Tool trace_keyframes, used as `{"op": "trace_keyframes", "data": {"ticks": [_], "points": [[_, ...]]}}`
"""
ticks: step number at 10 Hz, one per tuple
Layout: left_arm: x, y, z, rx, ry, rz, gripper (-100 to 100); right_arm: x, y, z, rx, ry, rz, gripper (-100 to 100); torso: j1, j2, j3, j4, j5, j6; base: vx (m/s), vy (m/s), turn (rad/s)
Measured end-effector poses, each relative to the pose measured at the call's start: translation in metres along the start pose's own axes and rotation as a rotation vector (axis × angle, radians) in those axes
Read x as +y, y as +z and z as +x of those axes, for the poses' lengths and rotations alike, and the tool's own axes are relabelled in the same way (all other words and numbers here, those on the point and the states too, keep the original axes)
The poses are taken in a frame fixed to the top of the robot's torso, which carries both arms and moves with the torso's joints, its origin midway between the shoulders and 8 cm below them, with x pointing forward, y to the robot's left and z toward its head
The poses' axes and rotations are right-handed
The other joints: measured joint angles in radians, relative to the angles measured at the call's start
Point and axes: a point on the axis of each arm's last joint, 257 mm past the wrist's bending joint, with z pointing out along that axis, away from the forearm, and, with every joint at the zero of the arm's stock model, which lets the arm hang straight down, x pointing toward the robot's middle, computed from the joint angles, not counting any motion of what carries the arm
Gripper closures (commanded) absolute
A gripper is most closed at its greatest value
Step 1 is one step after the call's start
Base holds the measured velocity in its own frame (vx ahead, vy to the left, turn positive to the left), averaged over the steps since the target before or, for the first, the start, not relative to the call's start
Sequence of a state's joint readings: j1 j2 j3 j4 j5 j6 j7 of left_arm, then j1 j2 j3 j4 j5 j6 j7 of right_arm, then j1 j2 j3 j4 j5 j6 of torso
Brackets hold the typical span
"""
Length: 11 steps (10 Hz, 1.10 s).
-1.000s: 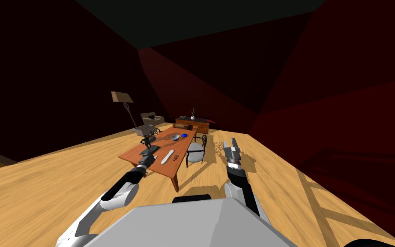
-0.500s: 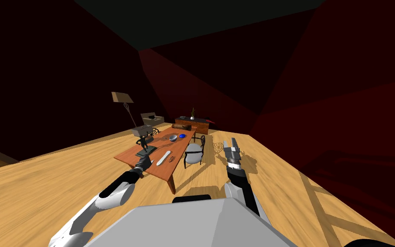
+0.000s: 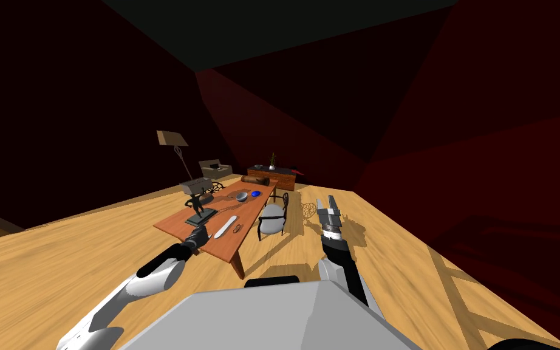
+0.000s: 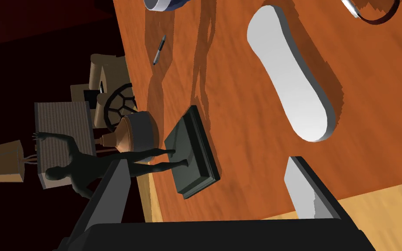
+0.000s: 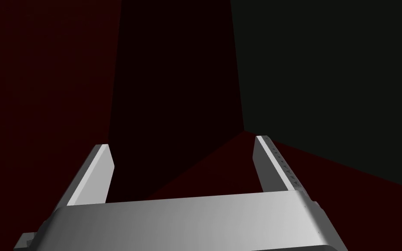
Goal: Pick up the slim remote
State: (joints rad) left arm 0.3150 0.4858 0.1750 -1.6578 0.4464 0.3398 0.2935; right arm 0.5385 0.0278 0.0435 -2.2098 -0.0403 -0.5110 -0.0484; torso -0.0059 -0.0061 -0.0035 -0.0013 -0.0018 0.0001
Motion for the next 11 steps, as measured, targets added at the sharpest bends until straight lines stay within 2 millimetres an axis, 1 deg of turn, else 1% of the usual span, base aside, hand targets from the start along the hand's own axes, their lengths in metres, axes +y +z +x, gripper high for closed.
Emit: {"op": "trace_keyframes", "data": {"ticks": [1, 2, 3, 5, 6, 7, 8, 9, 10, 11], "points": [[0.006, 0.001, -0.010, -0.020, -0.012, -0.028, -100, 0.000, 0.000, 0.000, 0.000, 0.000, 0.000, 0, 0.000, 0.000, 0.000, 0.000, 0.000, 0.000, 0.035, -0.052, 0.003], [0.012, 0.002, -0.013, -0.030, -0.017, -0.049, -100, 0.000, 0.000, 0.000, 0.000, 0.000, 0.000, 0, 0.003, 0.002, 0.001, 0.000, 0.000, 0.000, 0.058, -0.071, -0.009], [0.019, 0.002, -0.026, -0.055, -0.032, -0.080, -100, 0.000, 0.000, 0.000, 0.000, 0.000, 0.000, 0, 0.003, 0.001, 0.001, 0.000, 0.001, 0.000, 0.068, -0.075, 0.009], [0.029, 0.001, -0.045, -0.100, -0.062, -0.140, -100, 0.000, 0.000, 0.000, 0.000, 0.000, 0.000, 0, 0.001, -0.002, -0.001, 0.000, 0.000, 0.000, 0.099, -0.098, -0.004], [0.037, 0.003, -0.055, -0.119, -0.076, -0.172, -100, 0.000, 0.000, 0.000, 0.000, 0.000, 0.000, 0, 0.001, -0.001, -0.001, 0.000, 0.000, 0.000, 0.092, -0.099, -0.019], [0.041, 0.005, -0.068, -0.144, -0.096, -0.202, -100, 0.000, 0.000, 0.000, 0.000, 0.000, 0.000, 0, 0.001, -0.002, -0.001, 0.000, 0.000, 0.000, 0.076, -0.079, -0.007], [0.054, 0.004, -0.081, -0.170, -0.113, -0.237, -100, 0.000, 0.000, 0.000, 0.000, 0.000, 0.000, 0, 0.002, 0.000, 0.000, 0.000, 0.000, 0.000, 0.078, -0.095, -0.025], [0.059, 0.001, -0.094, -0.201, -0.137, -0.266, -100, 0.000, 0.000, 0.000, 0.000, 0.000, 0.000, 0, 0.001, 0.000, 0.000, 0.000, 0.000, 0.000, 0.074, -0.064, -0.007], [0.069, -0.004, -0.103, -0.223, -0.155, -0.298, -100, 0.000, 0.000, 0.000, 0.000, 0.000, 0.000, 0, 0.003, 0.000, 0.000, 0.000, 0.000, 0.000, 0.118, -0.047, -0.031], [0.073, -0.009, -0.114, -0.250, -0.178, -0.326, -100, 0.000, 0.000, 0.000, 0.000, 0.000, 0.000, 0, 0.004, -0.002, -0.001, 0.000, 0.001, 0.000, 0.098, -0.047, -0.017]]}}
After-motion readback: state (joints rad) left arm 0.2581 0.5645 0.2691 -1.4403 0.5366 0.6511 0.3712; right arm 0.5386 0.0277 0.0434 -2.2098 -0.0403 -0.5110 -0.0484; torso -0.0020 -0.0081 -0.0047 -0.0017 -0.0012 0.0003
